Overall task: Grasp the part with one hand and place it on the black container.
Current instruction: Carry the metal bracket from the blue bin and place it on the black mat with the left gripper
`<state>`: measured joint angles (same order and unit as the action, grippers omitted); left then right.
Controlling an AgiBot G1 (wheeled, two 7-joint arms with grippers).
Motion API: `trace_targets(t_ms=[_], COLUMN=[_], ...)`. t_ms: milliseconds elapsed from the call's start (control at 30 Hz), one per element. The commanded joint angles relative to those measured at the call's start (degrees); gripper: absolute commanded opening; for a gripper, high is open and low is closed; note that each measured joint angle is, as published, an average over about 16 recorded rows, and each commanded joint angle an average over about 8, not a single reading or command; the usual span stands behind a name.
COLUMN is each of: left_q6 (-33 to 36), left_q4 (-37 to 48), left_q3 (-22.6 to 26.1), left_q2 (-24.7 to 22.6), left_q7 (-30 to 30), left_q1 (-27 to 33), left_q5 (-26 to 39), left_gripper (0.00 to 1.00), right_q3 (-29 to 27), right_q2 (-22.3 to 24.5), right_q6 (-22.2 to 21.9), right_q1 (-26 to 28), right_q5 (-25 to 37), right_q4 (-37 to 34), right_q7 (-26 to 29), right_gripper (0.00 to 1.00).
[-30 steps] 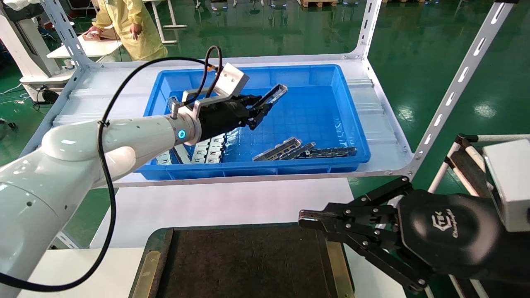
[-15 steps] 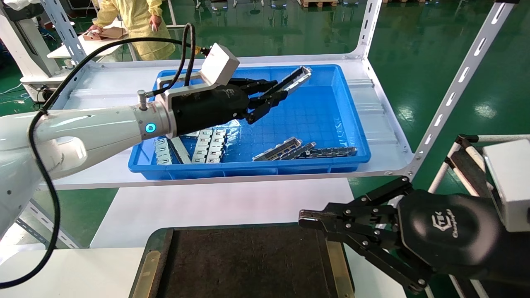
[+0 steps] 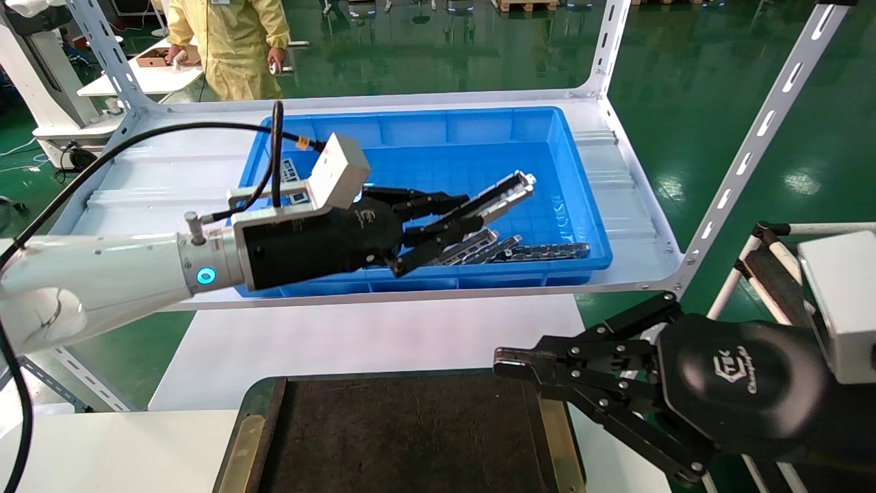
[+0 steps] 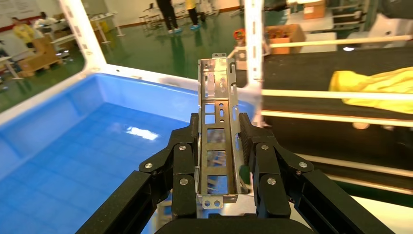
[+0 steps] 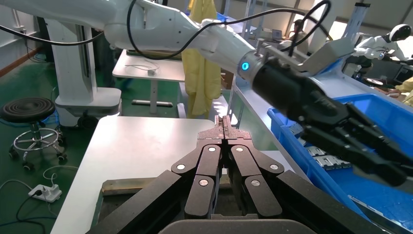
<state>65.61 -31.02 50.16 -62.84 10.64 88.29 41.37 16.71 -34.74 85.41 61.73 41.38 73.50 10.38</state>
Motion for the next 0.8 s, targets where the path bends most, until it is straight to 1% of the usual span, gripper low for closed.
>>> trace_targets(t_ms=[33, 167, 333, 600, 800], left_q6=[0.5, -1.5, -6.9, -19.4, -29.0], left_q4=[-2.3, -9.8, -20.3, -35.2, -41.6], left_q3=[0.0, 0.3, 0.9, 3.2, 5.8], left_q2=[1.1, 3.8, 7.4, 11.7, 12.7], left_q7=[-0.7, -3.0, -6.5, -13.1, -17.2], left_q1=[-1.3, -5.2, -11.0, -21.4, -28.6], left_q5=[-0.3, -0.7, -0.8, -0.4, 0.6], left_gripper=[0.0, 0.0, 0.0, 0.0, 0.0], right_q3=[0.0, 0.0, 0.0, 0.1, 0.1], right_q2=[0.0, 0.0, 0.0, 0.0, 0.0], right_q6=[0.0, 0.0, 0.0, 0.0, 0.0], right_q1=[0.0, 0.0, 0.0, 0.0, 0.0], right_q5=[0.0, 0.0, 0.0, 0.0, -0.1], right_q4=[0.0, 0.0, 0.0, 0.0, 0.0], right_q7=[0.0, 0.0, 0.0, 0.0, 0.0], right_gripper=[0.0, 0.0, 0.0, 0.0, 0.0])
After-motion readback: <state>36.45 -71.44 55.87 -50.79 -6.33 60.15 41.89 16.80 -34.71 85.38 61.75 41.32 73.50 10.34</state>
